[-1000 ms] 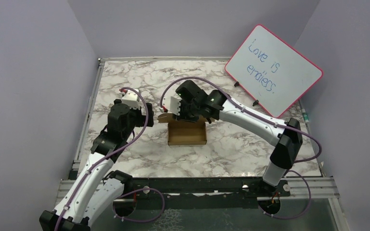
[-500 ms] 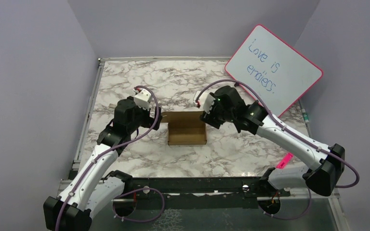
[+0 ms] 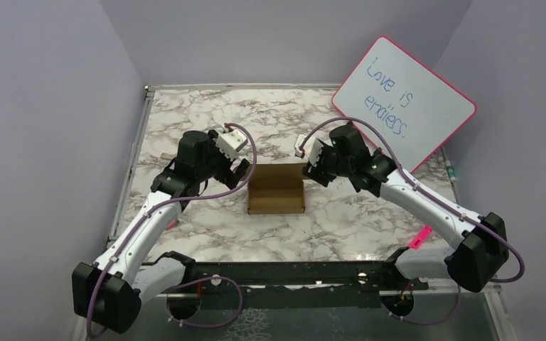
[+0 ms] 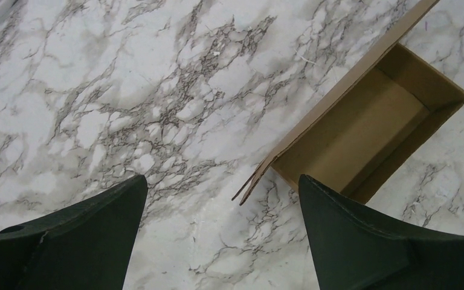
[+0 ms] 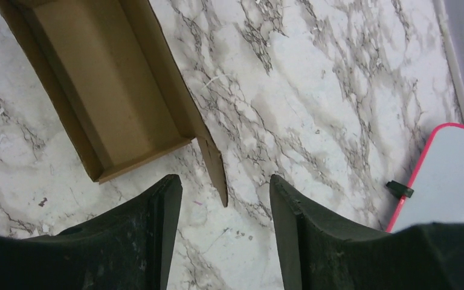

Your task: Fold the paper box

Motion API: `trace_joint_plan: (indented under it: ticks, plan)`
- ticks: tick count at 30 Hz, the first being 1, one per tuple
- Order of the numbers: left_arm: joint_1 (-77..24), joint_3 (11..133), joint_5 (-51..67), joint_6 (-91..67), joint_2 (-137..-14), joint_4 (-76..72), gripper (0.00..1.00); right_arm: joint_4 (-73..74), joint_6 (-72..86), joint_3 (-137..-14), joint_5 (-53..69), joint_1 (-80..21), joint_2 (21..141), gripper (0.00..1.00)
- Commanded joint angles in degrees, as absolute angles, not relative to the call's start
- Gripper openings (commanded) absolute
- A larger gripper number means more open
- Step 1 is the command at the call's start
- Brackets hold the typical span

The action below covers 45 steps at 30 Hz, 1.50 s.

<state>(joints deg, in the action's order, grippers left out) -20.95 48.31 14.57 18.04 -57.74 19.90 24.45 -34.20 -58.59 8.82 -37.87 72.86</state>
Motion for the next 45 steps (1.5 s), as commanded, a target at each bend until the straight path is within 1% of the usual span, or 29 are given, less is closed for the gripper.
trace_joint_plan:
  ticks: [1, 6, 10, 17, 20, 23, 27, 30, 32, 36, 41, 44, 45]
  plan:
    - [-20.49, 52.21, 20.88, 26.32, -61.53, 23.18, 0.93, 22.09, -36.70, -60.72, 13.45, -37.27, 77.16, 0.56]
    - [-20.48, 55.06, 24.82, 29.76, -66.88, 26.91, 0.85, 21.48, -37.18, -59.61, 12.76, -36.86, 79.81, 0.52]
    - [-20.48, 56.29, 24.92, 30.91, -70.18, 28.80, 0.77, 20.46, -36.83, -59.16, 13.65, -36.35, 80.78, 0.46]
    - [-20.48, 53.33, 25.21, 33.06, -70.92, 26.92, 0.73, 20.46, -37.18, -58.85, 12.90, -35.95, 81.10, 0.40]
    - [-20.03, 52.83, 24.36, 32.96, -71.78, 26.49, 0.69, 20.53, -37.17, -58.74, 13.08, -35.91, 81.10, 0.37]
    - [-19.25, 52.87, 26.17, 33.11, -72.39, 26.29, 0.65, 20.71, -37.18, -58.50, 12.90, -35.80, 81.24, 0.35]
    - [-18.70, 52.11, 26.74, 33.30, -72.36, 25.90, 0.55, 21.02, -37.17, -58.45, 12.40, -35.78, 81.26, 0.32]
    - [-18.55, 51.71, 27.57, 33.35, -72.26, 25.62, 0.47, 21.03, -37.06, -58.41, 12.47, -35.79, 81.21, 0.30]
    - [-18.48, 51.49, 27.60, 33.40, -72.51, 25.50, 0.40, 20.94, -36.96, -58.28, 12.56, -35.75, 81.12, 0.29]
    - [-18.38, 51.26, 26.79, 33.22, -73.30, 24.87, 0.33, 20.68, -36.58, -58.12, 12.77, -35.69, 81.20, 0.25]
    - [-18.29, 51.48, 27.03, 32.05, -74.11, 24.45, 0.19, 20.87, -34.73, -59.11, 13.14, -35.71, 81.81, 0.16]
    - [-18.29, 51.61, 26.27, 30.06, -73.97, 23.64, 0.06, 21.53, -32.26, -60.34, 15.09, -35.69, 82.15, 0.11]
    - [-18.30, 51.52, 26.27, 29.14, -73.83, 23.30, 0.04, 21.72, -31.28, -60.73, 15.52, -35.72, 82.36, 0.09]
